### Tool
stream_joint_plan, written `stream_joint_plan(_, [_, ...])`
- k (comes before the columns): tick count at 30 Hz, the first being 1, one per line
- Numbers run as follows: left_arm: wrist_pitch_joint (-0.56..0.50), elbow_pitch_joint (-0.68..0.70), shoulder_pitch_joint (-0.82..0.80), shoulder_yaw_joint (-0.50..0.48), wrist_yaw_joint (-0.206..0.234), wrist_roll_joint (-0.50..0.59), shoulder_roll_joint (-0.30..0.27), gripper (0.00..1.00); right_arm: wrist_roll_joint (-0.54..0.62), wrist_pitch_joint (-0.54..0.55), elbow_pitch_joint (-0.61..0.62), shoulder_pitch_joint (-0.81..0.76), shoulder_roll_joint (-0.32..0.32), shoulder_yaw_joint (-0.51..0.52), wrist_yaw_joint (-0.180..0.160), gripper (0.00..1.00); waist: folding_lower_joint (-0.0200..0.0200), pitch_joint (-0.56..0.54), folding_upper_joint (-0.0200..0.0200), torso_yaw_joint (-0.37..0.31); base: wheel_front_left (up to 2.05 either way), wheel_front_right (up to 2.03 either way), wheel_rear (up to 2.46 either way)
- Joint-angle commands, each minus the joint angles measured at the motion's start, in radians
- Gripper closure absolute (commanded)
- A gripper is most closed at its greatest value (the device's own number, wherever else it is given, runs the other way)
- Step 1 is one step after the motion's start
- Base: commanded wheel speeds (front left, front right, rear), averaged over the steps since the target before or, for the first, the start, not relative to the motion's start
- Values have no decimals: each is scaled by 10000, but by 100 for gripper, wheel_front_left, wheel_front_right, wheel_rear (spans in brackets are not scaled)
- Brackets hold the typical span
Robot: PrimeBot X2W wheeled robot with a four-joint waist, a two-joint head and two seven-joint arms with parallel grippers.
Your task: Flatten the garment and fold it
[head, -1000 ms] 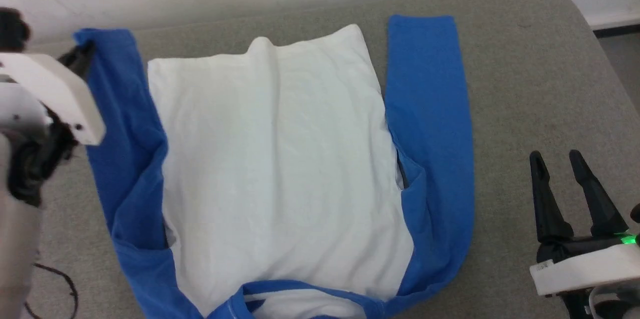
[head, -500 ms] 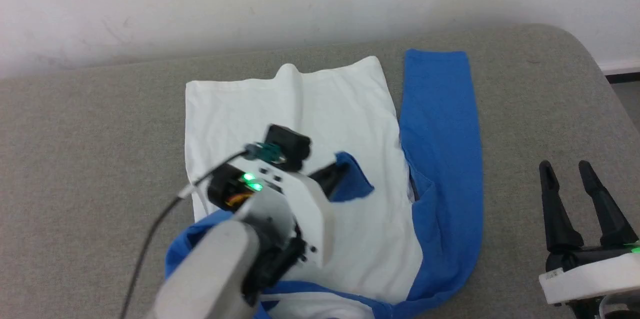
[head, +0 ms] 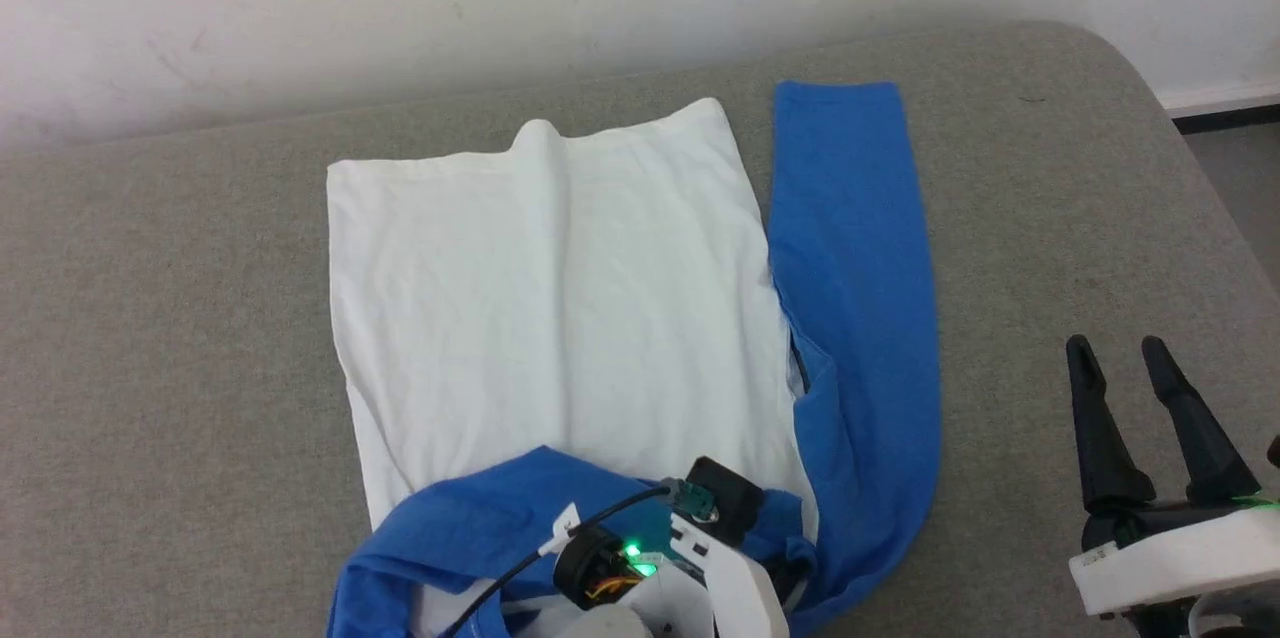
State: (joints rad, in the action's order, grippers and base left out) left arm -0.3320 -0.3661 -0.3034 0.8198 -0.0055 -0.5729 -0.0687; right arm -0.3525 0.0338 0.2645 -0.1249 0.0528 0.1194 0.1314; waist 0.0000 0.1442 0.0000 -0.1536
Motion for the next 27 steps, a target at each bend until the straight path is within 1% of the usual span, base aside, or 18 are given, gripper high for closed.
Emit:
stream_joint_plan(1, [169, -71, 104, 75, -118, -58, 63, 0, 3, -36, -30, -8, -26, -54, -7, 0, 0, -23, 0, 31, 0, 0, 0])
stream_joint_plan(4, [947, 6, -20, 160, -313, -105, 128, 0, 292, -62, -9, 23, -26, -121, -7, 0, 0, -136, 0, 159, 0, 0, 0])
stream_joint_plan(7, [2053, 567, -240, 116, -435, -3, 154, 0, 601, -1, 33, -19, -26, -204, -7, 0, 0, -314, 0, 303, 0, 0, 0])
stream_joint_plan(10, [3081, 1288, -382, -225, -261, 200, 106, 0, 854, 98, 84, -93, -26, -277, -7, 0, 0, -529, 0, 467, 0, 0, 0])
stream_joint_plan(13, [4127, 1891, -420, -949, 173, 446, -303, 0, 973, 192, 90, -152, -26, -323, -7, 0, 0, -700, 0, 605, 0, 0, 0])
stream_joint_plan(18, [5496, 2230, -193, -2366, 1144, 829, -1240, 0, 1025, 277, 19, -216, -26, -272, -7, 0, 0, -827, 0, 849, 0, 0, 0])
stream_joint_plan(23, [5887, 2447, 547, -3973, 2010, 888, -2013, 0, 1066, 384, -189, -195, -26, -179, -7, 0, 0, -857, 0, 1100, 0, 0, 0])
stream_joint_plan(27, [5930, 2786, 1295, -5187, 2405, 1076, -2562, 0, 1063, 539, -535, 39, -25, 37, -7, 0, 0, -792, 0, 1361, 0, 0, 0])
